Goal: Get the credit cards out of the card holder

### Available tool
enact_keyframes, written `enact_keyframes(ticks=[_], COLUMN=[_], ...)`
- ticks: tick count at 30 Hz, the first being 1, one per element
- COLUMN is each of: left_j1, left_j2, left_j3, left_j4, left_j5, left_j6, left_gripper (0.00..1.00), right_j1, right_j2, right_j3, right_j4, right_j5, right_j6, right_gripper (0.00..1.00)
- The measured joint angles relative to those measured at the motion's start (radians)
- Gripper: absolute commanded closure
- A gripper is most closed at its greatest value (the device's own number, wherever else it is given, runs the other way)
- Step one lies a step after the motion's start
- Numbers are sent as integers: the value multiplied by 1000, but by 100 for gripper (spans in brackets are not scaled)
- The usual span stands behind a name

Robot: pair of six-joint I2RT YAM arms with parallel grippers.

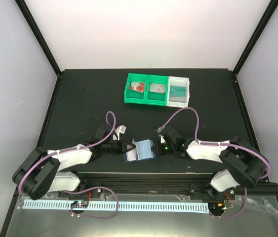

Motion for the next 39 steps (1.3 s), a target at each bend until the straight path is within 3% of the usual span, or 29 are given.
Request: enact_keyframes(ticks=[6, 14, 19, 29, 39], left_j1=[-14, -60, -72, -42, 0], left_j2=[-20, 143, 177, -94, -196], left_j3=[29, 60, 62, 91, 27], left_j4=[20, 140, 166, -143, -341], left_j5=[13, 56, 80, -52, -167], left_j6=[-3, -37, -52, 64, 101], left_gripper=[98, 97, 82, 44, 42], right_j1=[47, 59, 59, 58, 59], right_j2=[18, -15, -65, -90, -85], right_j3=[-11, -52, -61, -61, -61], right_j4=[44, 73, 40, 37, 53], right_j5=[-21, -9, 9, 11, 3], right_j6=[69, 123, 127, 124, 122], right_gripper=[71, 71, 70, 70, 70])
